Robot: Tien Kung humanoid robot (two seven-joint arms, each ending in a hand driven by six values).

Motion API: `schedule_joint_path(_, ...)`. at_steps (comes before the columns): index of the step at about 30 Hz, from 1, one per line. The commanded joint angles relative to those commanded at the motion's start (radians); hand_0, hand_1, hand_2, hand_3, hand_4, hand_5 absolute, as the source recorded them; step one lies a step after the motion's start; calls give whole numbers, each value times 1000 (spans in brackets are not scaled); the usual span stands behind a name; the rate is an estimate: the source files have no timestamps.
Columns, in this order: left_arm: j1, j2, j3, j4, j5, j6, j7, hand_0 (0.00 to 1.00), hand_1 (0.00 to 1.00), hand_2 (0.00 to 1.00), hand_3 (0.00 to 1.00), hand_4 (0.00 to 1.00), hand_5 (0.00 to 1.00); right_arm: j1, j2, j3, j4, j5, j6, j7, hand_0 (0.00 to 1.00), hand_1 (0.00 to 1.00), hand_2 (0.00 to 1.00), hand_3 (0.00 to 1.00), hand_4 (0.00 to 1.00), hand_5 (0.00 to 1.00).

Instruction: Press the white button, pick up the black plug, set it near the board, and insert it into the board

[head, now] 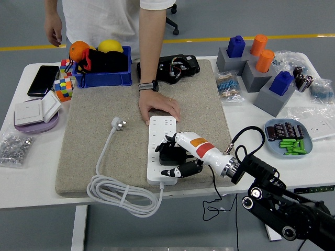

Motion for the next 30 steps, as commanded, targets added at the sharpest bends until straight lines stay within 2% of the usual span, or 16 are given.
schedule_joint_path(11, 1, 0, -1, 0, 4, 0, 1, 469, 494, 497, 572, 557, 275, -2, -8, 69, 129, 0, 11, -12, 585, 572, 558, 598, 943, 164)
schedule_joint_path(16, 0, -1, -1, 0, 3, 1, 1, 469, 494, 497, 572, 557, 275, -12, -10, 110, 160, -7, 20, -30, 585, 572, 558, 598, 943, 164)
schedule_joint_path(17, -1, -1, 1, 0, 1, 1, 1, 469, 493, 497, 572, 557, 276, -16, -10, 124, 162, -13, 25, -38, 652, 624, 591, 622, 960, 203)
schedule_joint_path(18, -1, -1, 1, 0, 0, 1, 1, 469, 493, 497, 572, 557, 276, -20, -10, 138, 164, -17, 27, -43, 652, 624, 591, 622, 960, 203)
schedule_joint_path(22, -1, 0, 1, 0, -5, 2, 0, 469, 493, 497, 572, 557, 276, -45, -14, 228, 175, -34, 33, -59, 652, 624, 591, 622, 960, 203)
schedule_joint_path(23, -1, 0, 1, 0, -5, 2, 1, 469, 494, 496, 572, 557, 275, -52, -14, 256, 180, -39, 33, -63, 716, 683, 637, 646, 986, 275)
schedule_joint_path(28, 0, -1, 1, 0, 1, 1, 1, 469, 494, 496, 572, 557, 275, -91, -22, 370, 212, -56, 33, -73, 716, 683, 637, 646, 986, 275)
schedule_joint_path(29, 0, -1, 1, 0, 2, 1, 1, 469, 495, 498, 572, 557, 275, -103, -28, 398, 220, -59, 34, -74, 748, 704, 657, 668, 998, 332)
schedule_joint_path(30, 0, 0, 2, 0, 3, 1, 1, 469, 495, 498, 572, 557, 275, -115, -34, 421, 227, -61, 36, -76, 748, 704, 657, 668, 998, 332)
